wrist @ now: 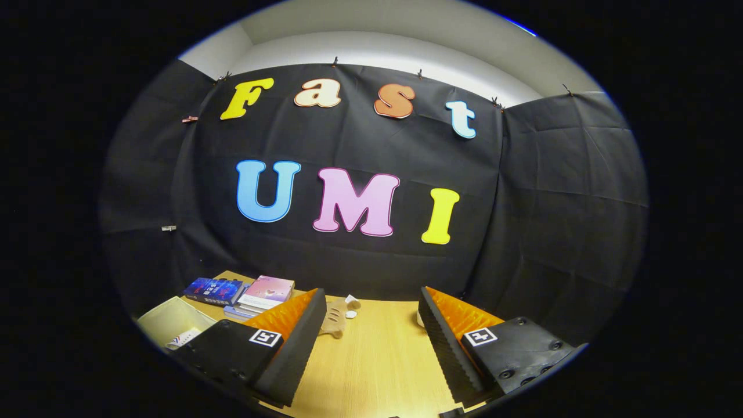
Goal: Open the storage box then place both shoes into the box .Put the left shoe in first, then the right shoe, with the right side of both shoes facing outward in a uniform manner.
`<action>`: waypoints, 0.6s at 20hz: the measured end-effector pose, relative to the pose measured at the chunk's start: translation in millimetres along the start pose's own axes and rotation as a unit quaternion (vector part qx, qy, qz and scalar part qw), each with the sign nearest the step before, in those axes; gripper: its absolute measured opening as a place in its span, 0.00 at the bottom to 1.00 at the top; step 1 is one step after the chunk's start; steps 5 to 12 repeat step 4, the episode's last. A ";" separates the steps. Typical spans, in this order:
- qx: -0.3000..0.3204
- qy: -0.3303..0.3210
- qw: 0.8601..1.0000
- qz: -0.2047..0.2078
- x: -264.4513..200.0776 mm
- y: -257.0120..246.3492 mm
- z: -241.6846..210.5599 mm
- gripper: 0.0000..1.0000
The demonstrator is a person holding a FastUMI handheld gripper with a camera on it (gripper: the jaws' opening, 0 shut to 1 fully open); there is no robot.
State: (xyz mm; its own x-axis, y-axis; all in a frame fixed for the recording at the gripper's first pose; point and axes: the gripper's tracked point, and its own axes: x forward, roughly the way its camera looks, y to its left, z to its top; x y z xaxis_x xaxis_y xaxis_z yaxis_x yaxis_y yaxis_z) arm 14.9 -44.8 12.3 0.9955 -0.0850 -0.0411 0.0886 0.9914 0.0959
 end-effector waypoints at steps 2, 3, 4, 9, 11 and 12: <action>-0.003 -0.008 1.000 0.015 -1.7 -1.0 6.5 0.98; -0.003 -0.013 1.000 0.026 -4.2 -1.3 8.8 0.98; -0.004 -0.018 0.999 0.036 -5.1 -2.1 10.6 0.98; -0.004 -0.018 0.999 0.036 -5.1 -2.1 10.6 0.98; -0.004 -0.018 0.999 0.036 -5.1 -2.1 10.6 0.98; -0.004 -0.018 0.999 0.036 -5.1 -2.1 10.6 0.98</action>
